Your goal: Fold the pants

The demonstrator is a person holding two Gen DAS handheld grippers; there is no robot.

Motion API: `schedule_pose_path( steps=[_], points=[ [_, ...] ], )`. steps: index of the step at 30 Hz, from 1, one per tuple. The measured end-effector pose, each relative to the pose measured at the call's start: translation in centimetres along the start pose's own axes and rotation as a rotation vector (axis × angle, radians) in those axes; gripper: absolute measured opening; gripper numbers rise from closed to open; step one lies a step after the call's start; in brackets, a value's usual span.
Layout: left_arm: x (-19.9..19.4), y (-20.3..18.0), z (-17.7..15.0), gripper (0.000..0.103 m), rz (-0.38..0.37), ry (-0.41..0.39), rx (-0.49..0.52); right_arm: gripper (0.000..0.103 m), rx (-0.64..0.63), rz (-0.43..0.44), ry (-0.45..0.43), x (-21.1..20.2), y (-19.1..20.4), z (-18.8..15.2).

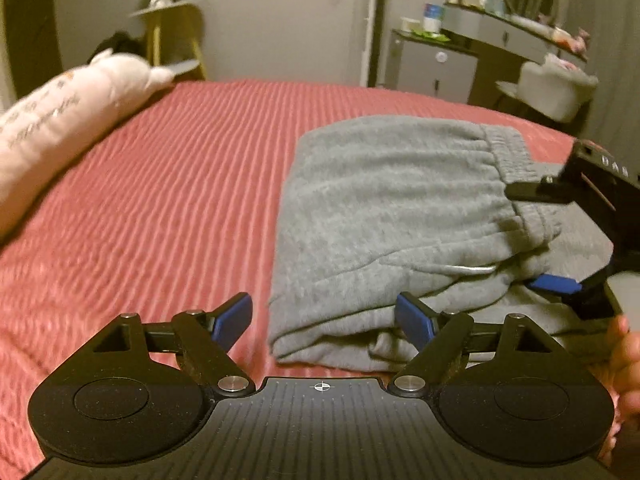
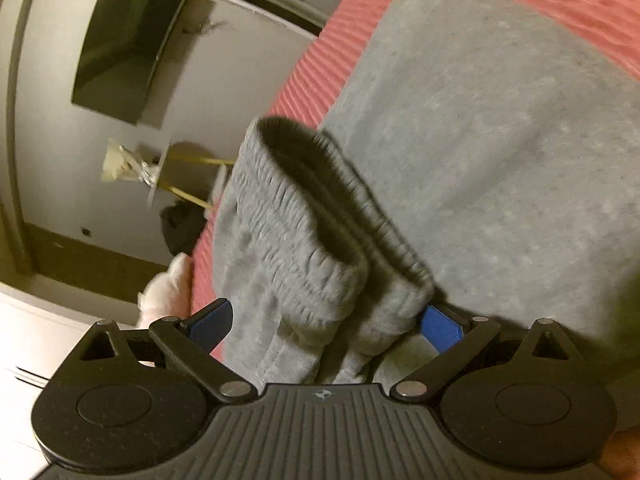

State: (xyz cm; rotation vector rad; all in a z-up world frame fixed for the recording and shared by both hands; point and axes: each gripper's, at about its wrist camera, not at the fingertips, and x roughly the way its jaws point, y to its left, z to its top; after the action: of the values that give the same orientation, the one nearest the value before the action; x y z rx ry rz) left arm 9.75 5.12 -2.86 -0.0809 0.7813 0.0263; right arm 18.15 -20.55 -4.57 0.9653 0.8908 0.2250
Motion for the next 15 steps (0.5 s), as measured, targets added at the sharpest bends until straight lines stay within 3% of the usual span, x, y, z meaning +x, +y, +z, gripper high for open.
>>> schedule_pose_path(
  steps=[1, 2, 3, 4, 7, 8, 9, 10, 13, 15],
  points=[
    [0.1, 0.2, 0.0, 0.085, -0.009, 0.007, -0.016, 0.095, -0.011, -0.016, -0.015, 0.0, 0.2, -0.2],
    [0.1, 0.4, -0.1, 0.085, -0.018, 0.013, -0.028, 0.082, -0.002, -0.035, -0.029, -0.1, 0.1, -0.4],
    [0.1, 0.4, -0.2, 0.085, -0.023, 0.017, -0.034, 0.062, 0.024, -0.048, -0.039, -0.2, -0.4, -0.4],
    [0.0, 0.4, -0.3, 0.085, -0.03, 0.019, -0.036, 0.062, 0.058, -0.028, -0.039, -0.3, -1.0, -0.4],
    [-0.1, 0.0, -0.6, 0.085, -0.061, 0.021, -0.021, 0.066, 0.102, 0.016, -0.053, -0.4, -1.5, -0.6],
    [0.0, -0.1, -0.7, 0.085, -0.077, 0.026, -0.014, 0.075, 0.107, 0.028, -0.058, -0.3, -1.3, -0.6],
    [0.1, -0.2, -0.8, 0.086, -0.091, 0.033, -0.014, 0.09, 0.116, 0.051, -0.062, 0.0, -1.1, -0.6],
    [0.3, -0.2, -0.8, 0.087, -0.102, 0.047, -0.018, 0.096, 0.119, 0.064, -0.062, 0.4, -0.7, -0.5],
    [0.9, 0.1, -0.9, 0.087, -0.094, 0.079, -0.043, 0.096, 0.096, -0.022, -0.053, 1.7, 0.8, -0.3],
    [1.1, 0.5, -1.0, 0.087, -0.1, 0.094, -0.075, 0.057, 0.042, -0.101, -0.039, 2.0, 1.9, -0.2]
  ],
)
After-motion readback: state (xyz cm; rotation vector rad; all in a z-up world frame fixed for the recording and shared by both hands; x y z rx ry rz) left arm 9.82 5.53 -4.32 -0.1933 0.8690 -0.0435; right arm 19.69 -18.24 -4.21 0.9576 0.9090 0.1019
